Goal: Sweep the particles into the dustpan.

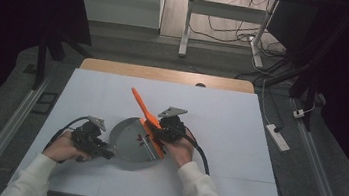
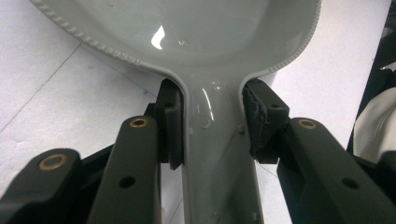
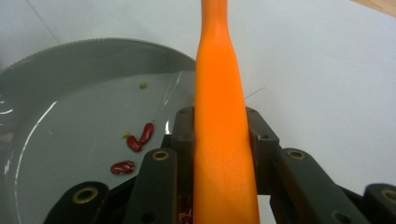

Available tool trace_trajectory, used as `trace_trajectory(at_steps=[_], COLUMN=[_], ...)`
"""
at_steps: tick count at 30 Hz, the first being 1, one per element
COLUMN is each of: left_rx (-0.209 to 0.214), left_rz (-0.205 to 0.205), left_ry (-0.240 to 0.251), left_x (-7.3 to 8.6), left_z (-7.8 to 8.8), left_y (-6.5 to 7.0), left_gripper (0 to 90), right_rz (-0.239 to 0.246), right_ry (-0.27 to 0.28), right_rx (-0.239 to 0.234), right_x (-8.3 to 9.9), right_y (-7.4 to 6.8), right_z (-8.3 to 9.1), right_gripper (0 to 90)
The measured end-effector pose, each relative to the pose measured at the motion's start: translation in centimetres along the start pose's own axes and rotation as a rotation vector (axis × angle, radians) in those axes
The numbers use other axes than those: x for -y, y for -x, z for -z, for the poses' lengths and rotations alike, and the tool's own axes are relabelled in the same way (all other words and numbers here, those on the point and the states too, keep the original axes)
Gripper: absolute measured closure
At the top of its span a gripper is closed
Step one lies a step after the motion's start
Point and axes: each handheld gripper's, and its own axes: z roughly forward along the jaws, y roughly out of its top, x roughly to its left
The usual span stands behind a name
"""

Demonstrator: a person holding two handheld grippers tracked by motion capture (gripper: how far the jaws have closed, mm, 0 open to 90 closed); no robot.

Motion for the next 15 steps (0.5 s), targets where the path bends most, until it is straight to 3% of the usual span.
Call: trace_trajectory(at_steps=[4, 8, 11, 15], left_rx=[0.000, -0.002, -0.002, -0.001], left_rz=[0.003, 0.002, 0.003, 0.003], left_ry=[-0.001, -0.001, 0.000, 0.002], left_x=[0.0, 0.1, 0.1, 0.1], left_z=[0.0, -0.1, -0.1, 0.0], left_y=[0.0, 0.0, -0.1, -0.1], left_gripper=[61.7, 61.8, 61.8, 61.7], right_rz=[-0.013, -0.039, 0.000, 0.026], right_ry=[0.009, 0.036, 0.038, 0.095], right_rx=[-0.016, -0.082, -0.145, -0.140], right_x=[-0.1, -0.6, -1.3, -2.0], right_y=[-0.2, -0.6, -1.7, -1.9], right_z=[-0.2, -0.4, -0.8, 0.0], right_gripper=[69.9, 70.0, 70.0, 70.0])
